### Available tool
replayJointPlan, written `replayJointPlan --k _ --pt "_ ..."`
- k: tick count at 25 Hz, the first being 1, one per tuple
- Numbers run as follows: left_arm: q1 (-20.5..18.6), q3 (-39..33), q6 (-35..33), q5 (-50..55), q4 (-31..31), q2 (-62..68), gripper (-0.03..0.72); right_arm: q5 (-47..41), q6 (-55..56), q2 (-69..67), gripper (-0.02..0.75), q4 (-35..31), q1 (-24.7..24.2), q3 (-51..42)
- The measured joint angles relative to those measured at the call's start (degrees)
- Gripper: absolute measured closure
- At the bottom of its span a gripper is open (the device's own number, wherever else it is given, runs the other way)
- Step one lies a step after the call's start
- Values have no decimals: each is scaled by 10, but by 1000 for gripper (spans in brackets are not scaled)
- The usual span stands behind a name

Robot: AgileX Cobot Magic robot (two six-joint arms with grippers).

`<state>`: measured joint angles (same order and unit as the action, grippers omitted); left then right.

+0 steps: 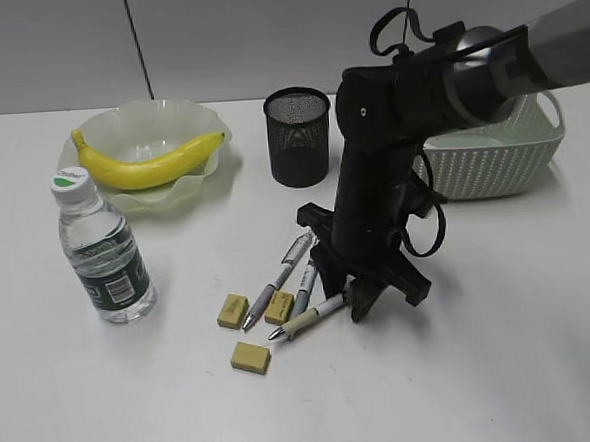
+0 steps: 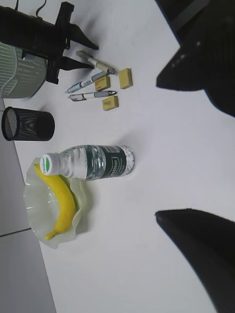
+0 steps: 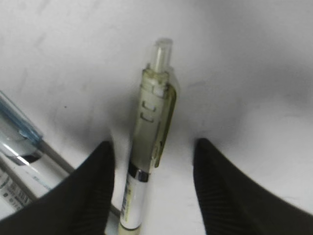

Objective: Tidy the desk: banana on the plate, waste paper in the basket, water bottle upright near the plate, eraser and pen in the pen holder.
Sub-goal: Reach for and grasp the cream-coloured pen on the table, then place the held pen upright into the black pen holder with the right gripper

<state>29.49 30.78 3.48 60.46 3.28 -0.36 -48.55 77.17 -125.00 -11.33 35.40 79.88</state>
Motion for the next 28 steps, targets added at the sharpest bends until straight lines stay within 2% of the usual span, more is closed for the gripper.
replayJointPlan --k 1,3,4,5,13,18,22,28 --pt "0 0 0 0 0 0 127 0 -6 0 412 0 0 2" --pt "0 0 0 0 0 0 127 -1 -27 -3 545 0 0 11" --pt "0 0 0 0 0 0 127 -2 -37 -5 599 2 0 18" --pt "0 0 0 0 0 0 127 -7 -46 -7 615 8 0 27" --pt "0 0 0 0 1 0 127 -102 -123 -7 615 107 0 127" --pt "0 0 0 0 1 0 127 -106 -201 33 615 227 4 178" --pt "0 0 0 0 1 0 127 -49 -286 78 615 310 4 211" --pt "0 0 0 0 1 0 127 165 -353 88 615 394 4 218"
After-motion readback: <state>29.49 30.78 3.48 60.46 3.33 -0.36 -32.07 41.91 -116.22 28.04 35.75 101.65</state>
